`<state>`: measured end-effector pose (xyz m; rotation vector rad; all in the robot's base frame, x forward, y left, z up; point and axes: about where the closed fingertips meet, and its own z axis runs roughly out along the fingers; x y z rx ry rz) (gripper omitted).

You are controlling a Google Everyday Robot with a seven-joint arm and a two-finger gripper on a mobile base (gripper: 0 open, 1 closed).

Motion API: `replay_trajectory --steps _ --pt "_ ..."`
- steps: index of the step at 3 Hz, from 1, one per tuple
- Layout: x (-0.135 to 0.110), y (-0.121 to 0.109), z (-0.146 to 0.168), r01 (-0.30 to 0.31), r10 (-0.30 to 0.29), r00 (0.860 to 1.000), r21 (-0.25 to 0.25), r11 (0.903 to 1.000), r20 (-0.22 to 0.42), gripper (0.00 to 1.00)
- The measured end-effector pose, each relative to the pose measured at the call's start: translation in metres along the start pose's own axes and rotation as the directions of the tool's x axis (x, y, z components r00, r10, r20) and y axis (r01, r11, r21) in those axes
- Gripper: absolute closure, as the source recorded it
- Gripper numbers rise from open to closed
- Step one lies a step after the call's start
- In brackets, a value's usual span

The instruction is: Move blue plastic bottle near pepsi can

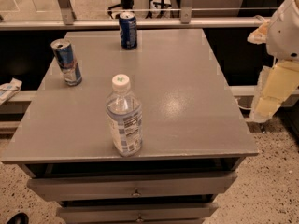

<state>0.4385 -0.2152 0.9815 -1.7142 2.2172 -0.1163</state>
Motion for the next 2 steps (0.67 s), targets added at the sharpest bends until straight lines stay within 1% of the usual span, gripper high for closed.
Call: replay_trajectory --steps 1,2 --pt "0.0 0.0 0.0 0.0 0.0 1.0 0.0 1.0 0.0 0.0" --pt "-0.0036 0.0017 0.003 0.001 -0.001 0.999 -0.007 1.0 0.041 0.0"
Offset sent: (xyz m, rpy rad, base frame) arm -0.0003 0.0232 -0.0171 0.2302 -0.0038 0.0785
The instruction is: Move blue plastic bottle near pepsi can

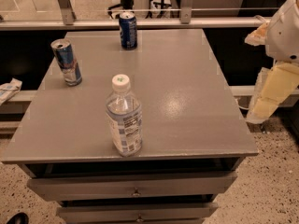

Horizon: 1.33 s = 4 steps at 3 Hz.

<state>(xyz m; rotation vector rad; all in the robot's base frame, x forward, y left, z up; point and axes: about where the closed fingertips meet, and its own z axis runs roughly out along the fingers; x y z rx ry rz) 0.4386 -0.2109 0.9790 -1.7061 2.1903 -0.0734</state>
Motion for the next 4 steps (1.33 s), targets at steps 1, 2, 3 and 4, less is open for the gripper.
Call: replay_trajectory --steps 1,2,3,4 --pt "-0.014 0.011 0.016 0.02 -0.016 0.99 -0.028 0.9994 0.143 0.0" --pt "-0.042 0.03 0.03 0.064 -0.041 0.947 -0.063 0.996 0.319 0.0" --pt "-0.085 0.051 0.037 0.115 -0.04 0.873 -0.125 0.9855 0.486 0.0" --pt "-0.13 0.079 0.046 0.17 -0.015 0.78 -0.19 0.967 0.625 0.0"
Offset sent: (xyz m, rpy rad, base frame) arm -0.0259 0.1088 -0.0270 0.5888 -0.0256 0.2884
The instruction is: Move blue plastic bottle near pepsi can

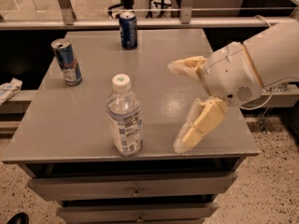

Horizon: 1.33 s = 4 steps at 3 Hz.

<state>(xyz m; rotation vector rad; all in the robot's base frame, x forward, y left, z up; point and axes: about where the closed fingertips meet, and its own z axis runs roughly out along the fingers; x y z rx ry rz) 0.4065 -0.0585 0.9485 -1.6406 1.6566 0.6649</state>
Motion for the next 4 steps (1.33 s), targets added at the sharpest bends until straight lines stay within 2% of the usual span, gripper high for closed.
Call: replay_trajectory --steps 1,2,3,4 --pt "-0.016 0.012 0.043 0.023 -0.017 0.993 -0.056 0.9982 0.114 0.0" --pt "-0.017 0.009 0.072 0.034 -0.023 0.984 -0.061 0.9976 0.175 0.0" --pt "-0.018 0.0 0.09 0.021 -0.011 0.978 -0.045 0.9988 0.211 0.13" --pt "-0.021 -0.012 0.098 -0.017 0.024 0.972 -0.03 0.9994 0.236 0.38"
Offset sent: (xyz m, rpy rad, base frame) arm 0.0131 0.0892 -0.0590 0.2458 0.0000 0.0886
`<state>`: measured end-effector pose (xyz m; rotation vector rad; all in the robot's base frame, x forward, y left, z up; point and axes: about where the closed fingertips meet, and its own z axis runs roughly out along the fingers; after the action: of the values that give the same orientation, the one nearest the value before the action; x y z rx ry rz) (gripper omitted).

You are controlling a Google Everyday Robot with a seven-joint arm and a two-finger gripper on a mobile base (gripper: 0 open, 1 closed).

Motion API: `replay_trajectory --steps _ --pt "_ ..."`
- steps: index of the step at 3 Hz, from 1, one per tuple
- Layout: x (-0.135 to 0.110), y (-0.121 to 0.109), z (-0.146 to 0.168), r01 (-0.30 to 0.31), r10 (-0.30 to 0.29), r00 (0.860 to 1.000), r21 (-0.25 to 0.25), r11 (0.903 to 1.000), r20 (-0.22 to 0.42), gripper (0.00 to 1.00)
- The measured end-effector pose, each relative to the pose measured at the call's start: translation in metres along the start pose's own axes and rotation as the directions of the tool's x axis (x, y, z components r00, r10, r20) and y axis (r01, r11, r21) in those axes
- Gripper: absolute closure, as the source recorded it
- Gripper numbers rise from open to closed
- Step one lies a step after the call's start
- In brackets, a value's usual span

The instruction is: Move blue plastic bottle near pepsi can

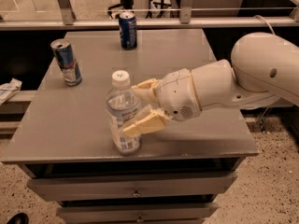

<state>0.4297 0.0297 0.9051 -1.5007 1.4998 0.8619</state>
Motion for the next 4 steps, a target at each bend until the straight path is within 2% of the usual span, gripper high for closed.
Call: replay_trajectory --steps 1,2,3,4 --pt "-0.003 -0.011 -0.001 -0.029 0.029 0.999 0.022 0.9993 0.017 0.61" --pt "-0.006 -0.036 -0.02 -0.031 0.03 0.999 0.07 0.9971 0.019 0.84" --pt "-0.005 -0.08 -0.061 -0.026 0.025 1.0 0.136 0.9904 0.005 1.0" --pt "-0.025 -0.105 -0.094 0.015 -0.017 1.0 0.203 0.9792 0.011 1.0"
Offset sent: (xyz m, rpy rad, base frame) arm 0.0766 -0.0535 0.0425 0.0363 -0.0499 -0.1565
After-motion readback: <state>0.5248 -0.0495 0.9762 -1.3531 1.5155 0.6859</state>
